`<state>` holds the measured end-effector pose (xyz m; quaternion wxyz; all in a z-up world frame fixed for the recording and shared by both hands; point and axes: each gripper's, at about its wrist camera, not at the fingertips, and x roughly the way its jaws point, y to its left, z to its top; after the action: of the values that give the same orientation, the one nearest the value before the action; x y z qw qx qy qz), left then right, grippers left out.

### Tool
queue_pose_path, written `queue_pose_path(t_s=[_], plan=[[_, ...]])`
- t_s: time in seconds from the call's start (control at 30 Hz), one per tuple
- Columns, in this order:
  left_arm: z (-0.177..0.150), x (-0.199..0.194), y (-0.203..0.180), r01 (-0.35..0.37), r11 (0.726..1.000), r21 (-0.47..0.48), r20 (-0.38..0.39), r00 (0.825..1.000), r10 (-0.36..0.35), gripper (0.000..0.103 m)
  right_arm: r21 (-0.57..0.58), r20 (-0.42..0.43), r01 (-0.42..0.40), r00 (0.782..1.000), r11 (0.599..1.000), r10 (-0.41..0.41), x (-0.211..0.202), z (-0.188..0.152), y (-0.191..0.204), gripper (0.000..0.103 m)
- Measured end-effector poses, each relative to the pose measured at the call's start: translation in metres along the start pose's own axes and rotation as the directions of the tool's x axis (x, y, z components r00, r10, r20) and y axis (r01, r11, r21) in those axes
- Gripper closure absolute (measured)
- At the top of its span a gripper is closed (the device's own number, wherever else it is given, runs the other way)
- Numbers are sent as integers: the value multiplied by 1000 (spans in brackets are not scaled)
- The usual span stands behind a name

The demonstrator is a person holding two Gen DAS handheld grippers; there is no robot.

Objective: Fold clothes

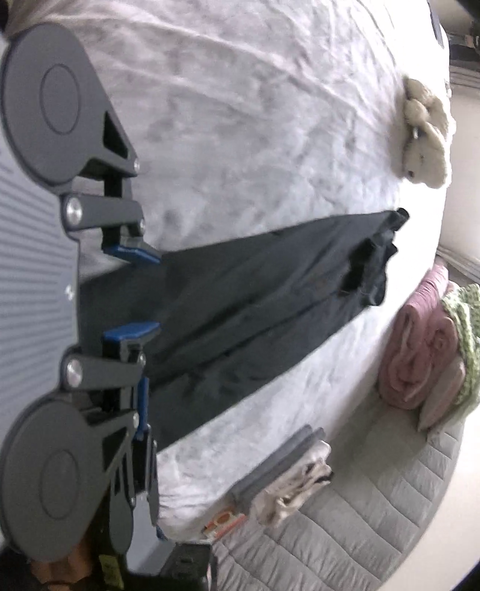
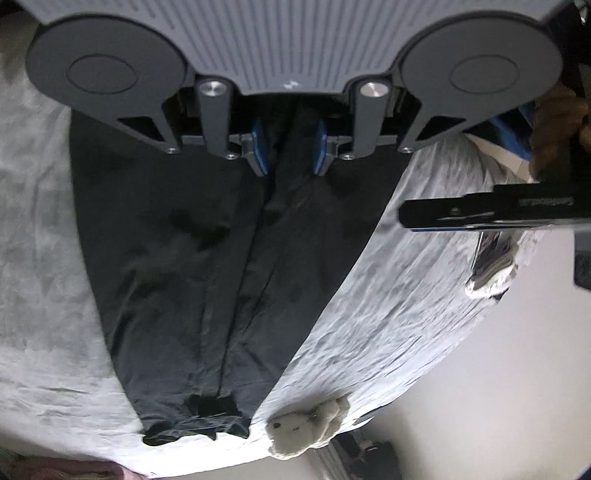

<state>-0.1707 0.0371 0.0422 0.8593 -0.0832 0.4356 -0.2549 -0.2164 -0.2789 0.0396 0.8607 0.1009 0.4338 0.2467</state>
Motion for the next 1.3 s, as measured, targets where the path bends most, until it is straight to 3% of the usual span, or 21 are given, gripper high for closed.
queue_pose_path(t_s=[0.03,0.07,0.13,0.17,0.27,0.5,0.7,0.73,0.9,1.03,1.17,1.3], plan=[[-3,2,1,7,1000,-8,-14,1000,-8,69,-13,-1,13,1000,1000,-13,0,-1,3,91],[-5,6,0,6,1000,-10,-31,1000,-7,74,-16,-1,20,1000,1000,-20,-1,-3,5,97],[-10,12,-6,-45,998,35,-64,997,47,96,6,0,20,1000,1000,-20,-5,-4,5,99],[-12,14,-9,-65,996,57,-75,995,70,97,26,-2,13,1000,1000,-13,-6,-5,2,99],[-15,11,-12,-81,993,91,-85,992,89,99,85,-17,-5,1000,996,6,-9,-11,-6,100],[-15,5,-10,-107,989,106,-92,989,117,100,88,-17,-9,1000,996,11,-8,-13,-6,99],[-12,0,-6,-78,995,56,-98,992,83,98,95,-3,-43,999,995,43,-16,-11,-6,95],[-12,-1,-5,-71,996,47,-96,993,75,97,92,7,-54,999,994,54,-20,-9,-6,89],[-9,-8,-4,-40,999,23,-71,997,42,94,78,90,-106,991,991,99,-45,1,-7,88],[-8,-6,-4,-32,999,18,-62,998,33,94,51,134,-16,991,999,9,-59,9,-25,88],[-15,6,-7,-64,997,45,-93,993,68,94,44,64,122,990,991,-125,-41,3,-50,87],[-16,4,-7,-81,995,56,-84,993,86,100,33,32,128,991,991,-129,-36,-11,-56,90]])
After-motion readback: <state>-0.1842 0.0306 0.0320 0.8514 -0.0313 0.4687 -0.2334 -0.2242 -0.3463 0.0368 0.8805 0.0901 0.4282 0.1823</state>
